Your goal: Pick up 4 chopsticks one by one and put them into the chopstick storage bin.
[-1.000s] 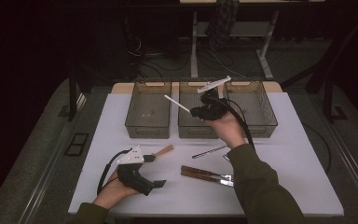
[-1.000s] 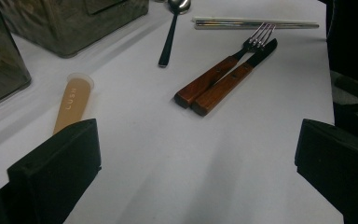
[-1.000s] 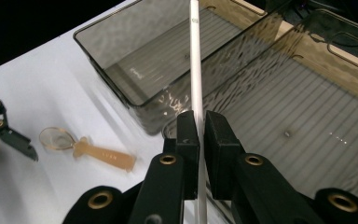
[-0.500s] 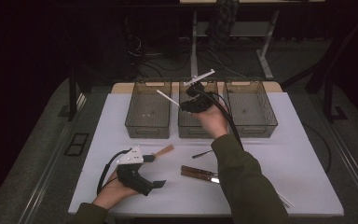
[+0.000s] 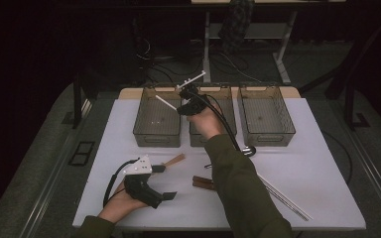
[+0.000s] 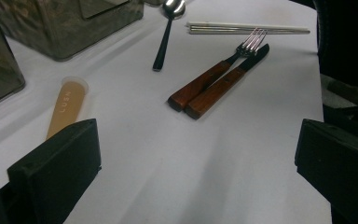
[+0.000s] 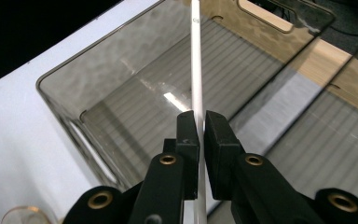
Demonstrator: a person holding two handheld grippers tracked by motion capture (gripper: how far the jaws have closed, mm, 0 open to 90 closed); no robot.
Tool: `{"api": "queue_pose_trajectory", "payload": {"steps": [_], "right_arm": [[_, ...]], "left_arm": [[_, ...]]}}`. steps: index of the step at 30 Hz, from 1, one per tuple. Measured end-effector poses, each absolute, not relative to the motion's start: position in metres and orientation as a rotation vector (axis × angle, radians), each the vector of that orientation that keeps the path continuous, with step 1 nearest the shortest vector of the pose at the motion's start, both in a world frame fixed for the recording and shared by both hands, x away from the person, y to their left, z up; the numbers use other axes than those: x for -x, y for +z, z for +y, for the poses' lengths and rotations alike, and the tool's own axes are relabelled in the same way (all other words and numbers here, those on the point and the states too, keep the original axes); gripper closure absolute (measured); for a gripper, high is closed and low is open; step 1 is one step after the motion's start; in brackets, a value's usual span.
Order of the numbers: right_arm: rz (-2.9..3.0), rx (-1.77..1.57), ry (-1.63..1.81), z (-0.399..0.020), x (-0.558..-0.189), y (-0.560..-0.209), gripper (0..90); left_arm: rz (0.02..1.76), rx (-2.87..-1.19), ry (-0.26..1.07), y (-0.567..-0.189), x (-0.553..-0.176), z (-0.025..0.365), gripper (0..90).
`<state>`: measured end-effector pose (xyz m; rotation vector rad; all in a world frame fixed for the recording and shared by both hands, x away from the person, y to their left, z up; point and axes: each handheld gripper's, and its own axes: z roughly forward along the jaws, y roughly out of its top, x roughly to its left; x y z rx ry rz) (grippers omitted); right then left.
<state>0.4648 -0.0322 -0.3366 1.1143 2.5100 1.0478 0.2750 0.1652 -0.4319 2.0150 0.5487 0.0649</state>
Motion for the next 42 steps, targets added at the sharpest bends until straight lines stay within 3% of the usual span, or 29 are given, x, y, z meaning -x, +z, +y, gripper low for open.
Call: {"api": "queue_pose_trajectory", "payload": {"steps": [15,30,40,42], "right_arm": [[2.524,-1.161,0.978,0.010,-0.500,-0.352,84.2],[2.537,-1.160,0.933,0.036,-0.513,-0.368,82.7],[2.508,-1.145,1.030,0.031,-0.508,-0.352,65.8],[2.510,-1.152,1.050,0.027,-0.506,-0.347,59.0]], "left_arm": [[0.547,-1.984,0.046,-0.430,-0.275,0.167,0.0],[0.543,-1.985,0.038,-0.430,-0.277,0.166,0.0],[0.543,-1.985,0.040,-0.430,-0.277,0.166,0.0],[0.542,-1.988,0.042,-0.430,-0.277,0.167,0.0]]}}
